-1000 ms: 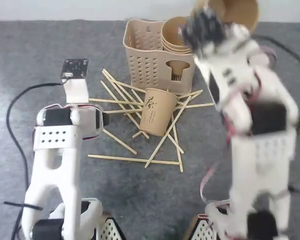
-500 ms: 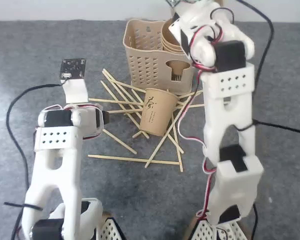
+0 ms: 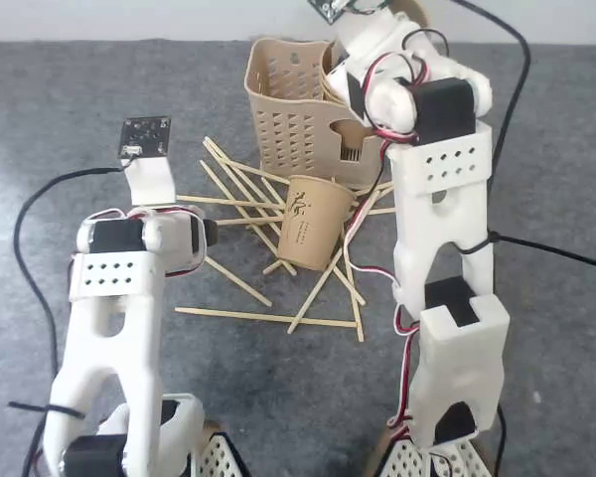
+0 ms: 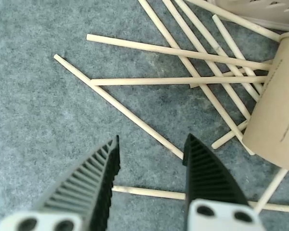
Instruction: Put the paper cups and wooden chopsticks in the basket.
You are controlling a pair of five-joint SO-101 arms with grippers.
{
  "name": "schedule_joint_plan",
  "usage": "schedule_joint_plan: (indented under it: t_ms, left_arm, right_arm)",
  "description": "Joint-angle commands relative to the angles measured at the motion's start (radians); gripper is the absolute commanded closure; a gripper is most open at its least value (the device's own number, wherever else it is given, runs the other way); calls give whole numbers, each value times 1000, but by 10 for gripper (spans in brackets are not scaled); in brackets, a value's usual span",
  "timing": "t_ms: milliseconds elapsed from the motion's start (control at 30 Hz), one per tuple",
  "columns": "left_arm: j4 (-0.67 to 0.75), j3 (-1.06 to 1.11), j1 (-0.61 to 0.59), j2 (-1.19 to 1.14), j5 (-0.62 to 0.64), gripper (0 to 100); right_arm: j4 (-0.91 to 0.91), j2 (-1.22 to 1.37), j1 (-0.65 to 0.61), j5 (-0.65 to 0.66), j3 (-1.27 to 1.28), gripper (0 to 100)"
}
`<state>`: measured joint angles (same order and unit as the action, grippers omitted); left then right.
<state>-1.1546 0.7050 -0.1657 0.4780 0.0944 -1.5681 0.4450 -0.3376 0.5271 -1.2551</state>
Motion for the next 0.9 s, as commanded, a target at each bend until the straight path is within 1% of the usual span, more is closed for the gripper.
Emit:
schedule_joint_plan:
  t_ms: [0, 133, 200, 267, 367, 433, 567, 667, 733, 800, 867]
  left_arm:
    - [18, -4, 2, 32, 9, 794]
    - [18, -4, 2, 32, 9, 794]
    - [18, -4, 2, 32, 9, 794]
    - [18, -4, 2, 32, 9, 794]
    - [18, -4, 2, 32, 9, 794]
    - [18, -4, 2, 32, 9, 794]
    - [18, -4, 2, 32, 9, 794]
    - [14, -15, 3, 32, 12, 794]
    - [-6, -50, 5, 32, 44, 794]
    - [-58, -116, 9, 29, 72, 792]
    - [-135, -199, 34, 20, 78, 791]
  right_arm:
    - [-22, -12, -15, -15, -21, 989]
    - [-24, -13, -13, -48, -23, 986]
    - [-27, -19, -13, -60, -23, 960]
    - [-35, -21, -15, -80, -29, 899]
    - [-28, -21, -13, -121, -29, 780]
    - [-28, -22, -12, -140, -31, 727]
    - [-79, -58, -13, -157, -91, 717]
    - [-174, -122, -16, -161, -173, 717]
    - [-236, -174, -24, -192, -209, 717]
    - [-237, -236, -1, -253, -163, 717]
    - [-236, -325, 39, -299, -37, 717]
